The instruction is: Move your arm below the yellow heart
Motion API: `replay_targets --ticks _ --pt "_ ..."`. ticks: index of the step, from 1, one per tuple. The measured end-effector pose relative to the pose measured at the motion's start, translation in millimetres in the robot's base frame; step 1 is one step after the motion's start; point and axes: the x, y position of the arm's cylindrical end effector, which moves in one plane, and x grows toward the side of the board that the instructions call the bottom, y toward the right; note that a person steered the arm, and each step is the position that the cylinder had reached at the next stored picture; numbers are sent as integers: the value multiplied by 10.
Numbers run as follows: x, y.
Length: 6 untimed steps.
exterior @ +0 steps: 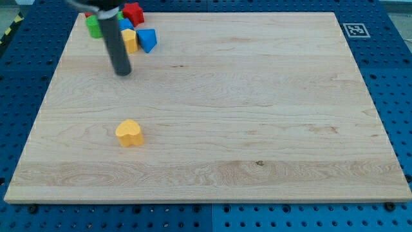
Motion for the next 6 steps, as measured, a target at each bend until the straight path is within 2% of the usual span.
replay_targets --ticks 2,3,4,6 --pt "1534 -105" --pt "2138 165" --pt "2040 354" --pt "1170 349"
